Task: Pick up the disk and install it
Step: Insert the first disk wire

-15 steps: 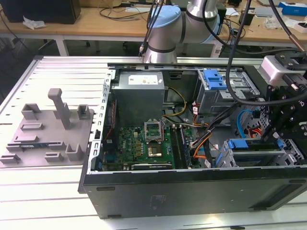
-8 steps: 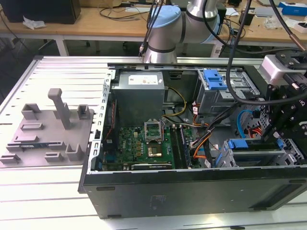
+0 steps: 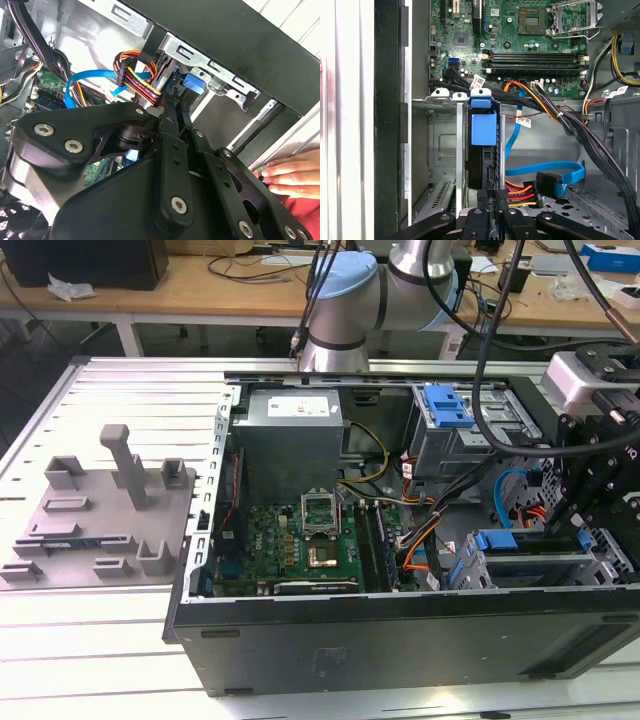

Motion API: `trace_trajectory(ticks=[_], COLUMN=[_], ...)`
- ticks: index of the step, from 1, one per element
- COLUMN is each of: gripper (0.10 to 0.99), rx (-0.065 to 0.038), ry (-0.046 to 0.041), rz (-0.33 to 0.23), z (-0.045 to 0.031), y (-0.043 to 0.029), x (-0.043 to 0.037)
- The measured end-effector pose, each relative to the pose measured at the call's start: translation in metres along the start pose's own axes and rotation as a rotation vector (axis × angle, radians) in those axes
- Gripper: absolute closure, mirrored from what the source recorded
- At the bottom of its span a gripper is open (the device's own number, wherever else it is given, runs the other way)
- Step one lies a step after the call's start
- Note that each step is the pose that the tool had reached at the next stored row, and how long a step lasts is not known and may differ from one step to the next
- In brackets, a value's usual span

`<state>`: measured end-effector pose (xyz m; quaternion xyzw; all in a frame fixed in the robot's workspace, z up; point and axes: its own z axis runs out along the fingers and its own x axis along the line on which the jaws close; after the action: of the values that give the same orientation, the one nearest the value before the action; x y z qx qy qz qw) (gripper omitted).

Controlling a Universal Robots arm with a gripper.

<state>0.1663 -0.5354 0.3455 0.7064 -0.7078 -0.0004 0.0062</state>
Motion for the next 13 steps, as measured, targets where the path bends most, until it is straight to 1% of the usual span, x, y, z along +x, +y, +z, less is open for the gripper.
trace_trajectory(ticks=[8, 12, 13], gripper=[0.918, 0.918, 0.918], rx=[0.0, 0.0, 0.0], ry=[0.0, -0.0001, 0.0001], rz=[0.003, 0.004, 0.005], z=[0.0006, 0.0026, 0.0046], y=[0.0, 0.0, -0.0001], x=[-0.0004, -0.0004, -0.0004])
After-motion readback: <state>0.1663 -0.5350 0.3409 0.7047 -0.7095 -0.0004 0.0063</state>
